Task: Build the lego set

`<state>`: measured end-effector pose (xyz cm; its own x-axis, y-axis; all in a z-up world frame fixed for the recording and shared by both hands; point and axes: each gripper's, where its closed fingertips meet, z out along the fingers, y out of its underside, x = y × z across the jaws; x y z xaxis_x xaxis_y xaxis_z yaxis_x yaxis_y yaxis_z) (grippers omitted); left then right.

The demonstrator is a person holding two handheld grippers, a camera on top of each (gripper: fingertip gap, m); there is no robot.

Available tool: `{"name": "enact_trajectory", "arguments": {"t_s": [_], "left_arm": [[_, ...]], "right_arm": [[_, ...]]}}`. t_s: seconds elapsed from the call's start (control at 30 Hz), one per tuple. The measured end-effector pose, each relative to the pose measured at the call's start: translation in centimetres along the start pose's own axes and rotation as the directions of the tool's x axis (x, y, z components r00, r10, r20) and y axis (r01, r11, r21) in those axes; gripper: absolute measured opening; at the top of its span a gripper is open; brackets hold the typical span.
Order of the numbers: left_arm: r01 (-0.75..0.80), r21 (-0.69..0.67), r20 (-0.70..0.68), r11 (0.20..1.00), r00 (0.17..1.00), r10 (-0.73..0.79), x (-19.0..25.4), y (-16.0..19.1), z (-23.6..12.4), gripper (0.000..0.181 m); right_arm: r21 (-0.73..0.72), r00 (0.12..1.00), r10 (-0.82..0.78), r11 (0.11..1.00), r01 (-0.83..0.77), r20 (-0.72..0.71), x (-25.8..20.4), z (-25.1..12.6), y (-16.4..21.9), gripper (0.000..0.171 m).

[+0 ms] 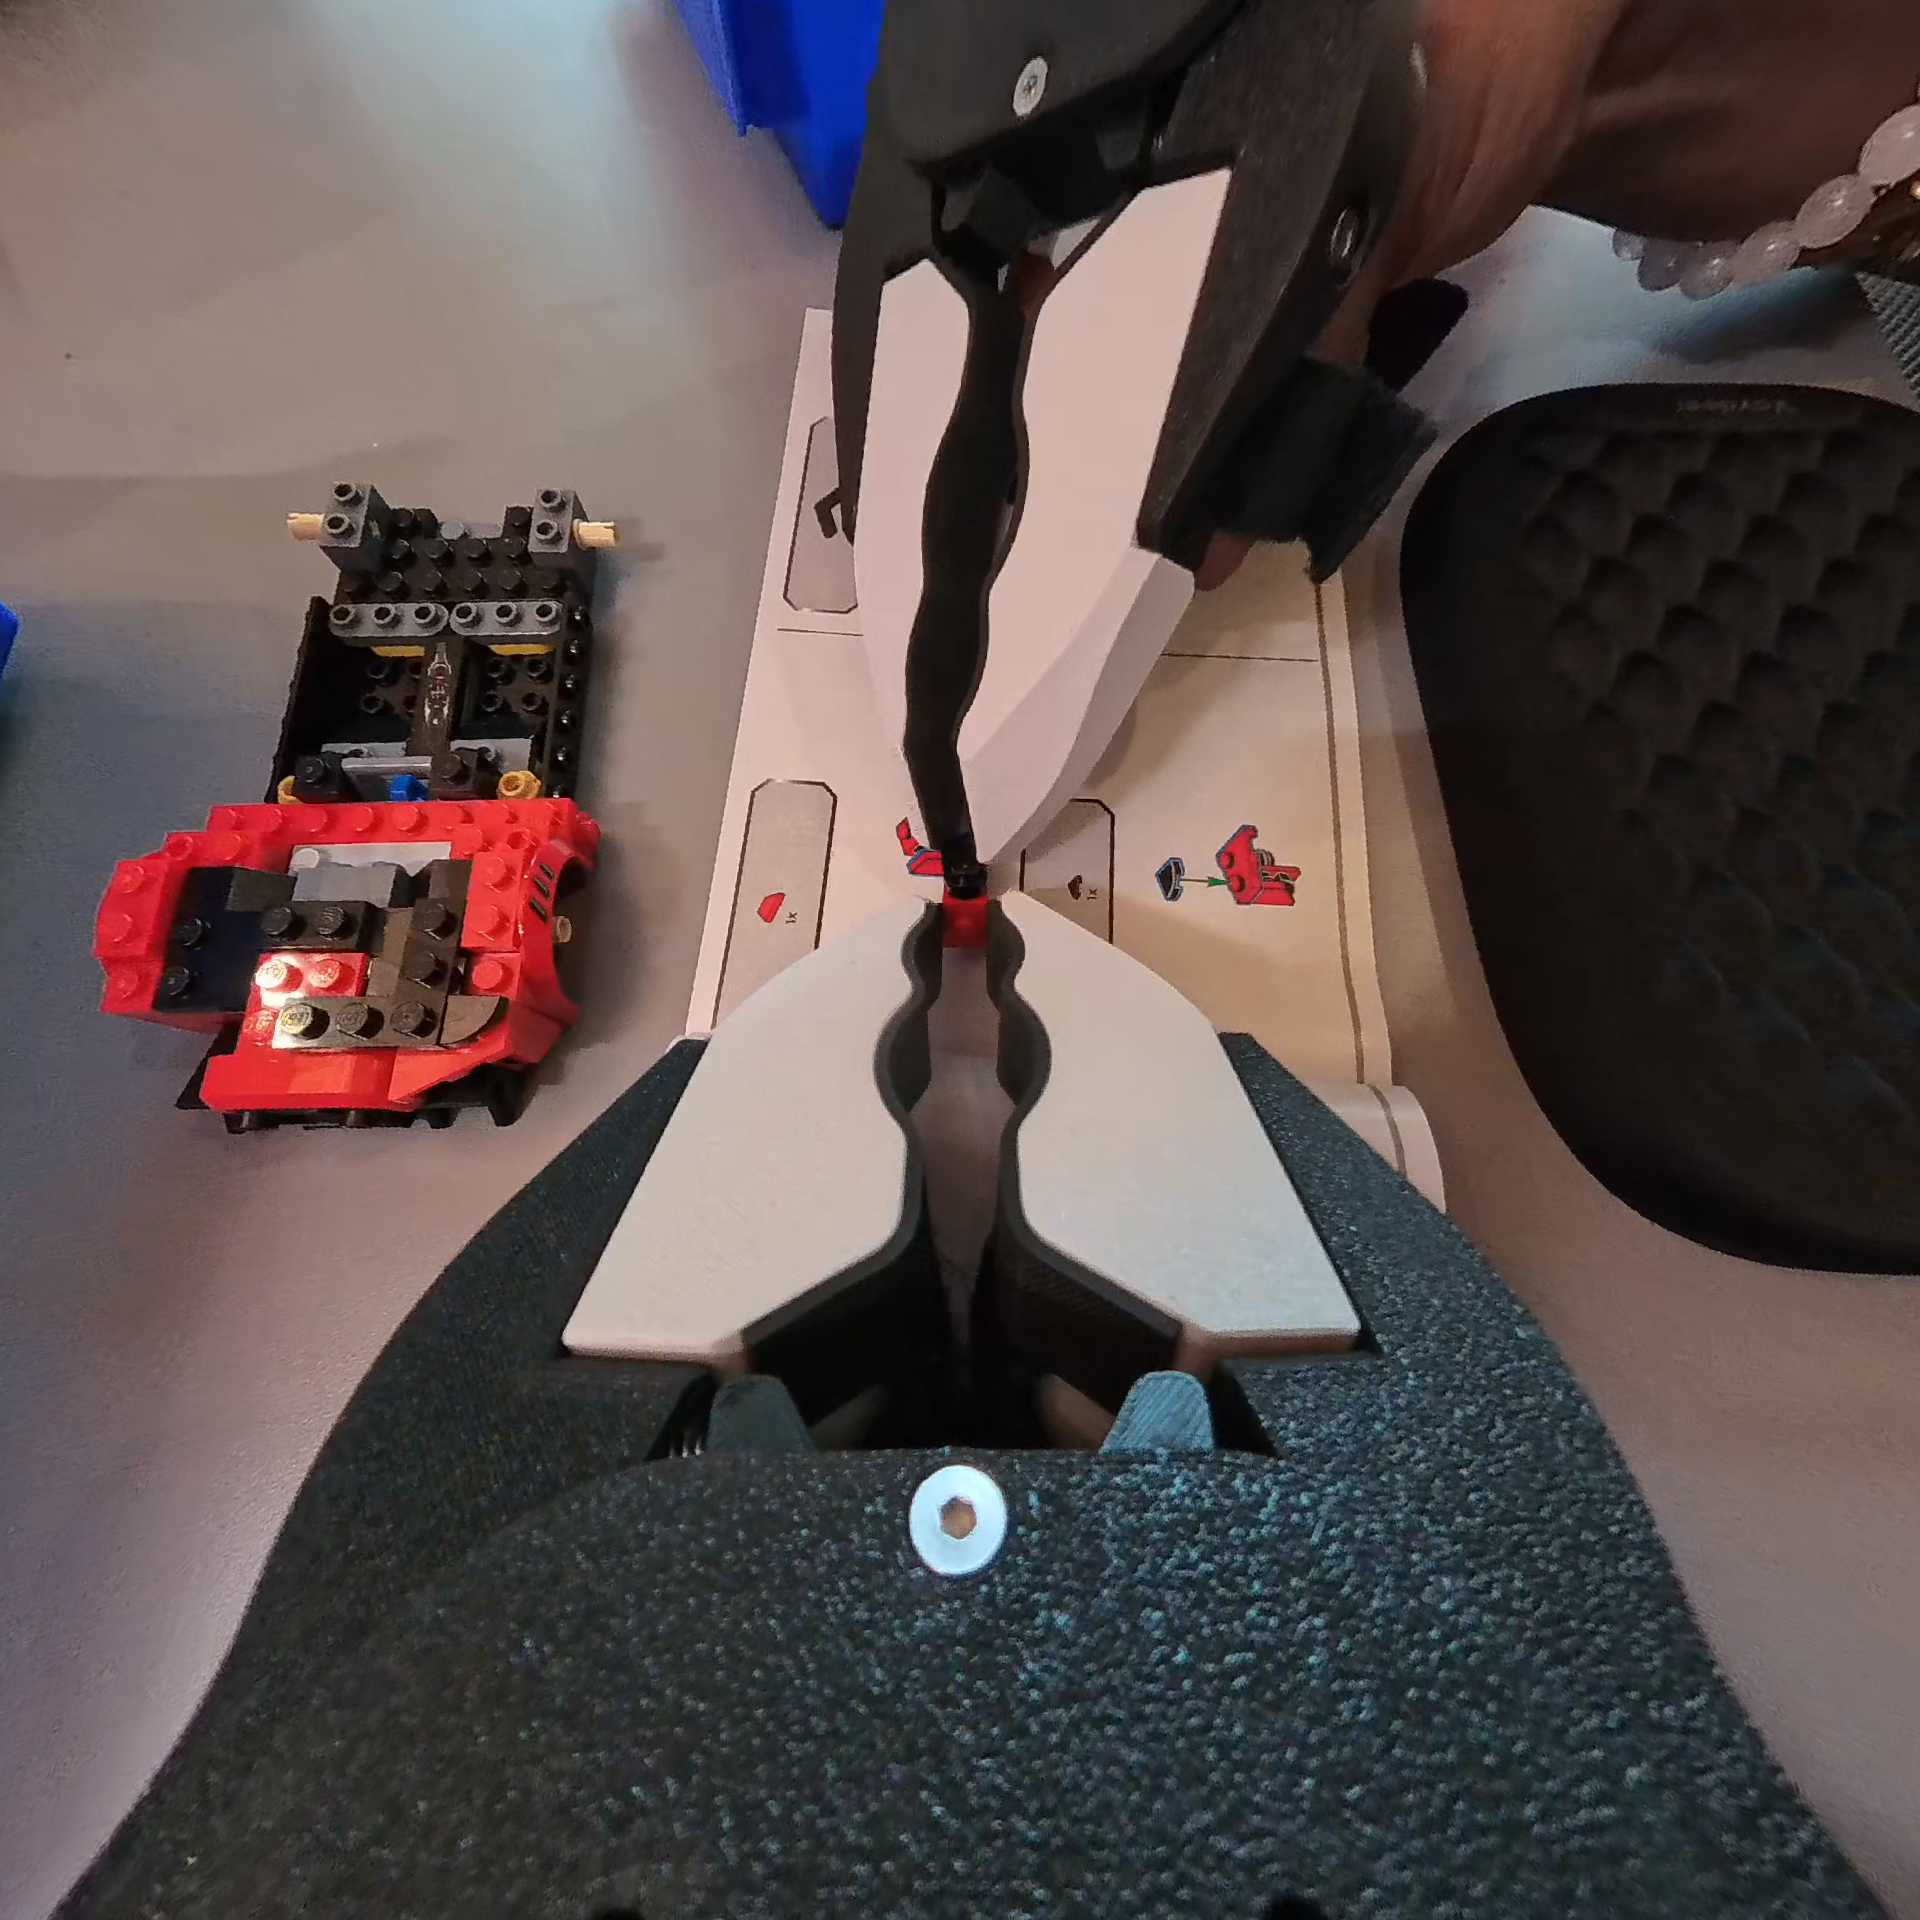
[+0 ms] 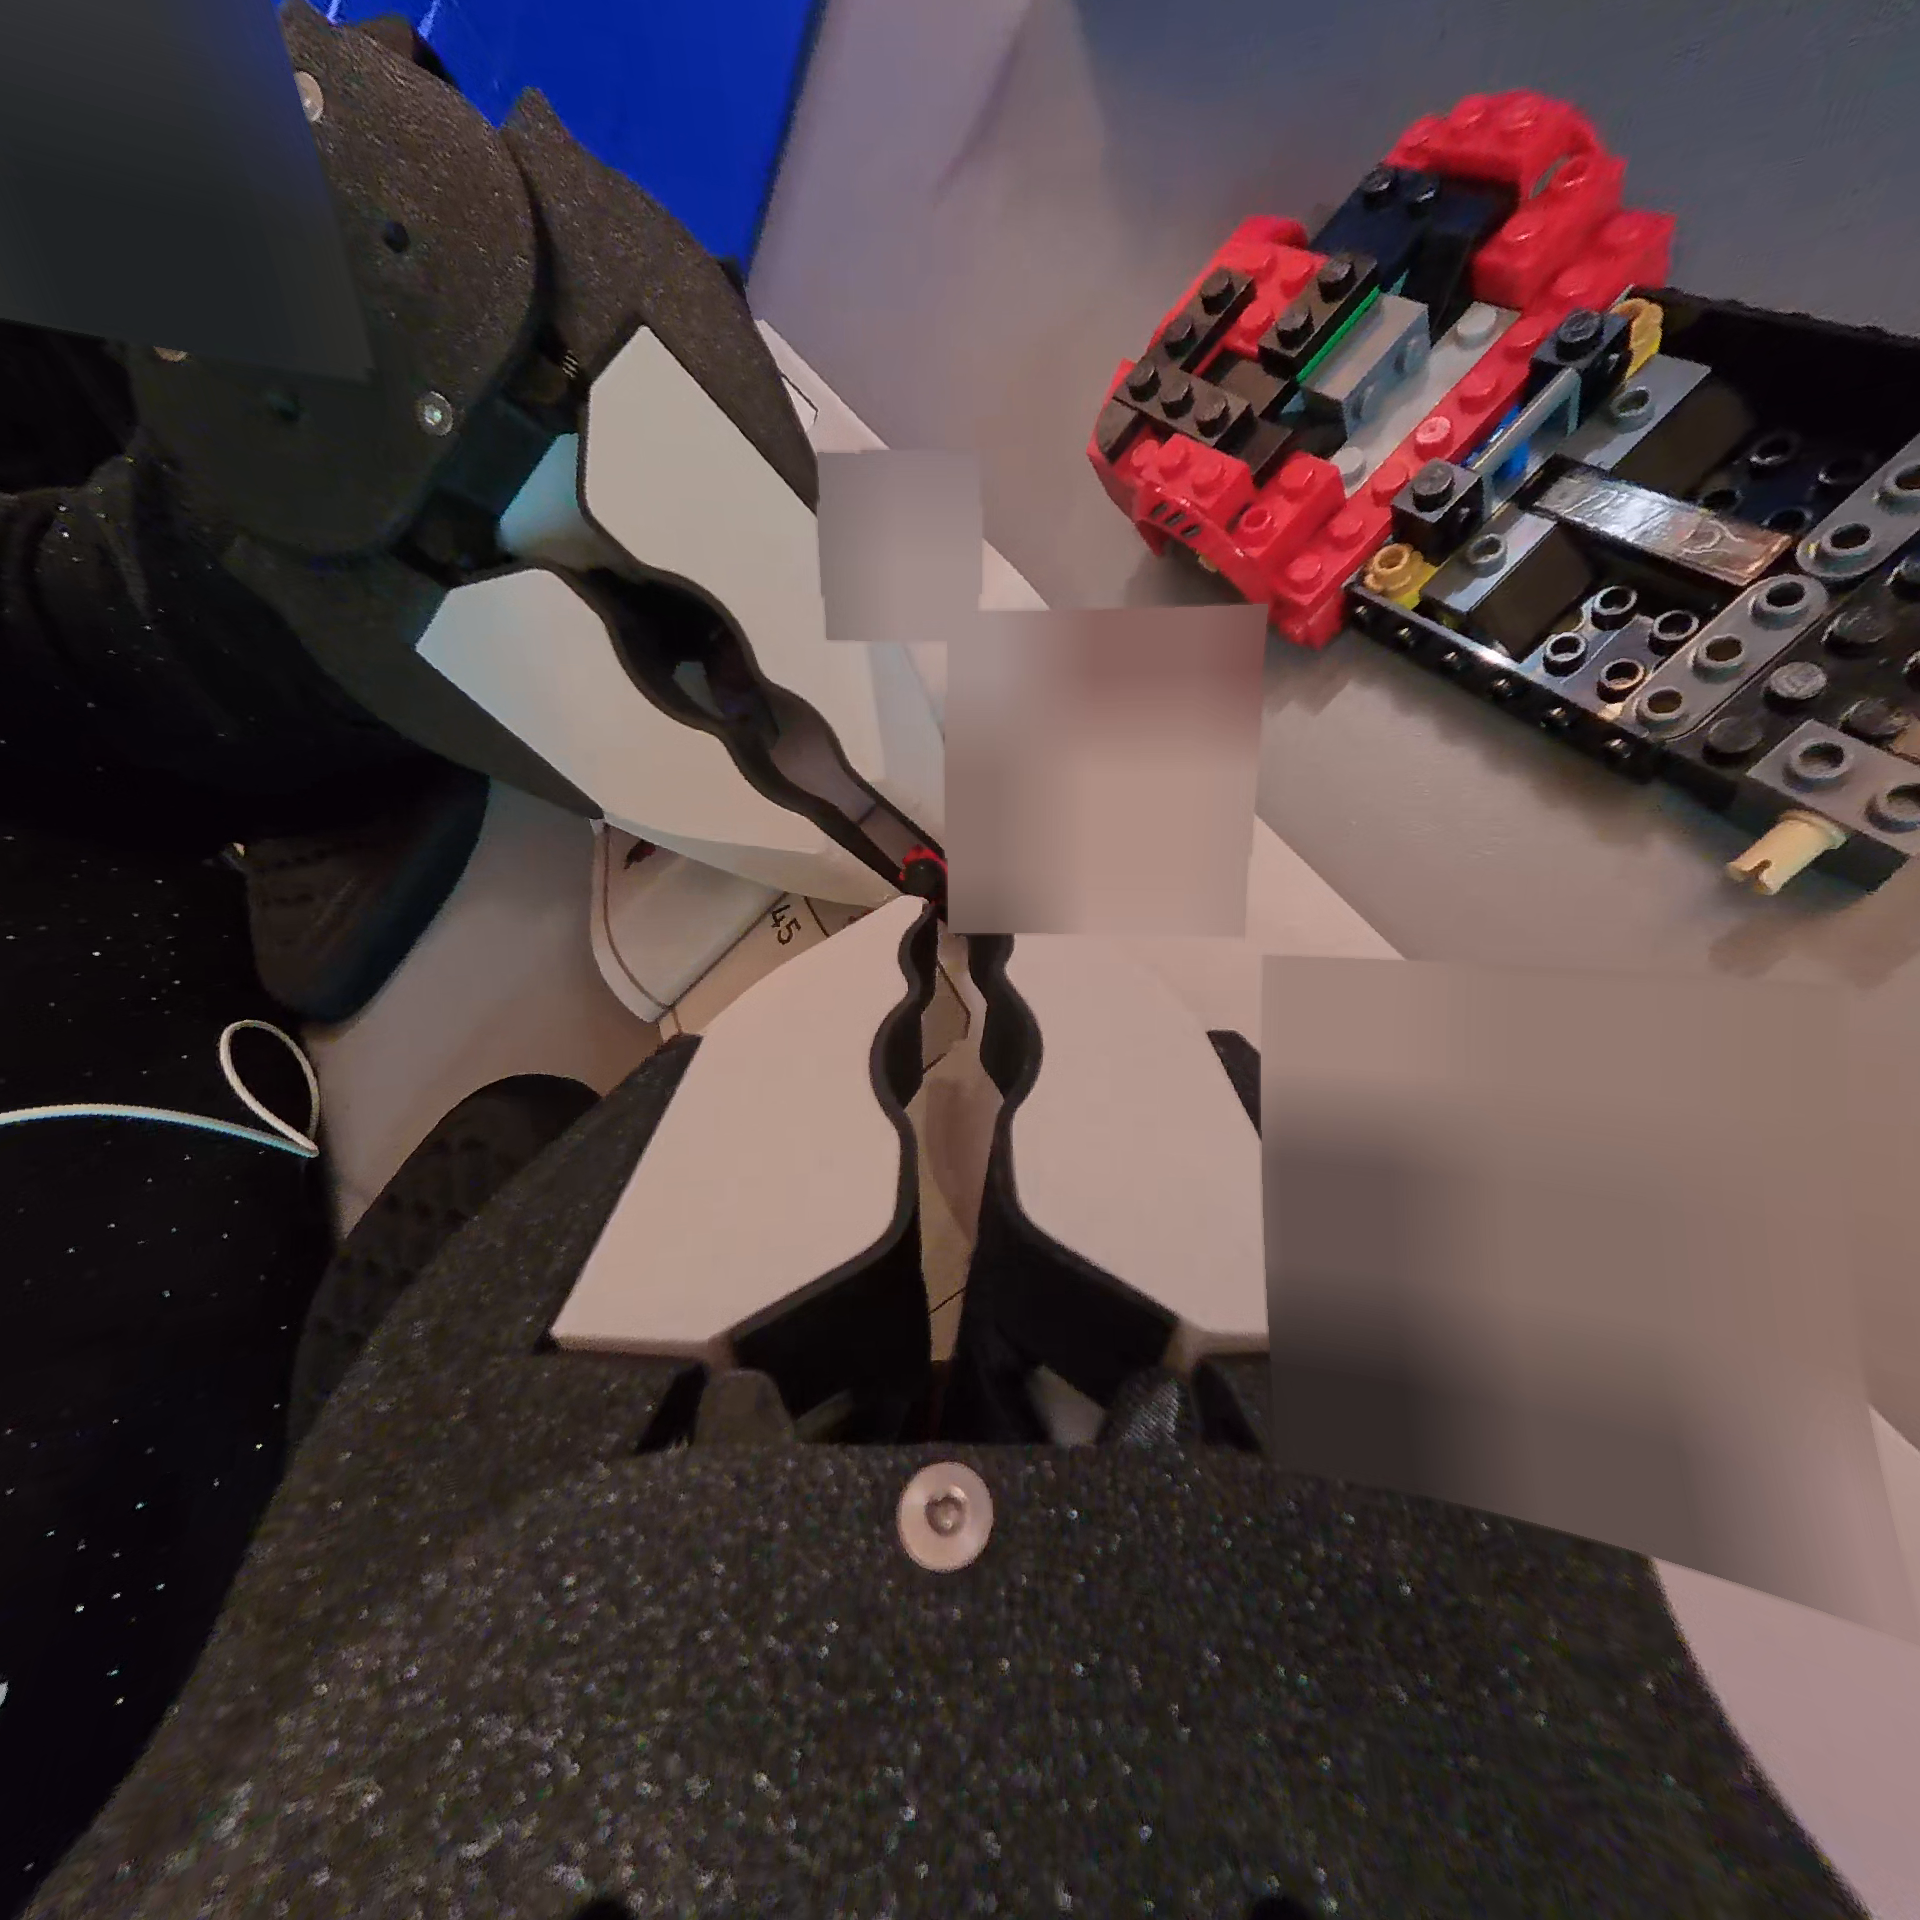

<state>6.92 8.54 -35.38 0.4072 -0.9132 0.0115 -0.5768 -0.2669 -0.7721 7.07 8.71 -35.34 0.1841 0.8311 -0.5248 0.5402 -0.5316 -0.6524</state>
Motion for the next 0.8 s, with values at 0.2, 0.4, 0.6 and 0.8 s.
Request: {"name": "enact_trajectory", "arguments": {"t_s": [0.2,0.4,0.6,0.8], "left_arm": [[-0.013,0.0,0.01,1.0,1.0,0.013,0.03,0.0,0.02,0.007],[-0.025,0.0,0.02,1.0,0.999,0.025,0.04,0.0,0.03,0.007],[-0.04,0.0,0.029,0.999,0.999,0.04,0.08,-0.05,0.07,0.007],[-0.042,-0.002,0.027,0.999,0.999,0.042,0.11,-0.03,0.08,0.007]], "right_arm": [[-0.011,1.0,0.001,1.0,-0.001,-0.013,0.15,0.01,0.19,0.006],[-0.01,1.0,-0.003,1.0,0.003,-0.001,-0.06,0.09,0.14,0.006],[-0.025,0.999,-0.027,0.999,0.026,-0.028,0.04,0.19,0.29,0.006],[-0.038,0.997,-0.064,0.997,0.062,-0.041,0.05,0.28,0.31,0.006]]}}
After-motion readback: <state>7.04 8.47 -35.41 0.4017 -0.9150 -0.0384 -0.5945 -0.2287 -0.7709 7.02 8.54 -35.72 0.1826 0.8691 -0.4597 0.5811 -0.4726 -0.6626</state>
